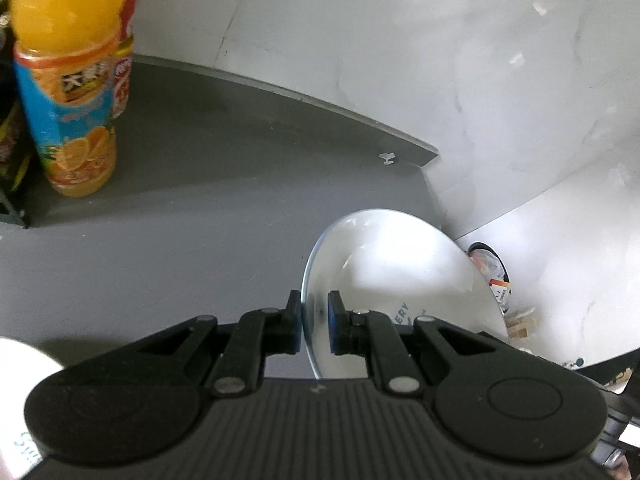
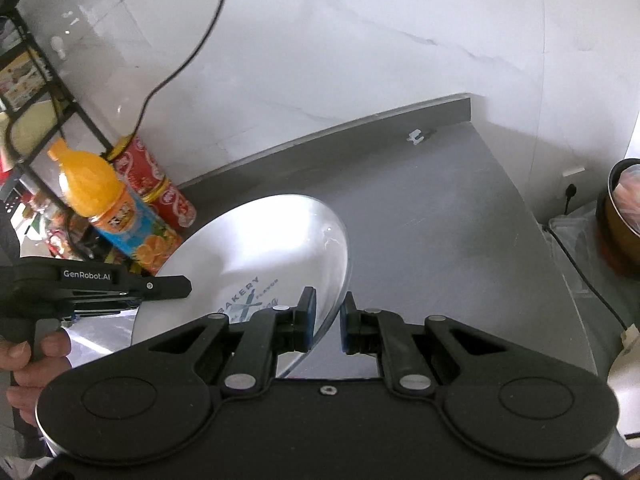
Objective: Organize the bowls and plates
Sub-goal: 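Lift the 'Bakery' plate with both grippers and lower it onto the 'Sweet' plate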
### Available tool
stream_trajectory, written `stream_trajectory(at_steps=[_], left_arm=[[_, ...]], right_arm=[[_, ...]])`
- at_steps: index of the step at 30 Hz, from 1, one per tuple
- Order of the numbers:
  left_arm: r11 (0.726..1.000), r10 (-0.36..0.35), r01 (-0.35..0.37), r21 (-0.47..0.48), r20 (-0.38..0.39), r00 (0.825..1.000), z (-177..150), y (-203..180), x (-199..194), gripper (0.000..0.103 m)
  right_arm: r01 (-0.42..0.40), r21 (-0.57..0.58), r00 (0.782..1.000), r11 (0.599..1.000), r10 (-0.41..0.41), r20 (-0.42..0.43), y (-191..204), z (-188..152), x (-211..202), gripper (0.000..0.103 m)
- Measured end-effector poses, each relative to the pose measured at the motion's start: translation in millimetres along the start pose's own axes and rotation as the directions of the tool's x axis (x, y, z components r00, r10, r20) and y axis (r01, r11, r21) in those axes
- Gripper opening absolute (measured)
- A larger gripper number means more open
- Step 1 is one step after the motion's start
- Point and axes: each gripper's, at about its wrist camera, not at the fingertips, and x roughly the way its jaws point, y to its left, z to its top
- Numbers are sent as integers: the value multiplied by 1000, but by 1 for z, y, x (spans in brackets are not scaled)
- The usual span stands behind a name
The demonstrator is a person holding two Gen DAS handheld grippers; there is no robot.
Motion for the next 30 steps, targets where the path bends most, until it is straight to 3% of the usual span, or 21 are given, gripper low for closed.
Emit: stream_trajectory(at_steps=[12, 30], left_arm=[[1000, 12, -12, 16, 19, 1000, -25, 46, -59, 10], [995, 80, -79, -63, 13, 997, -63, 149, -113, 11]], right_arm=[[-43, 7, 999, 999, 42, 11, 54, -32, -17, 12], [-76, -55, 994, 996, 71, -85, 142, -95, -1, 12]])
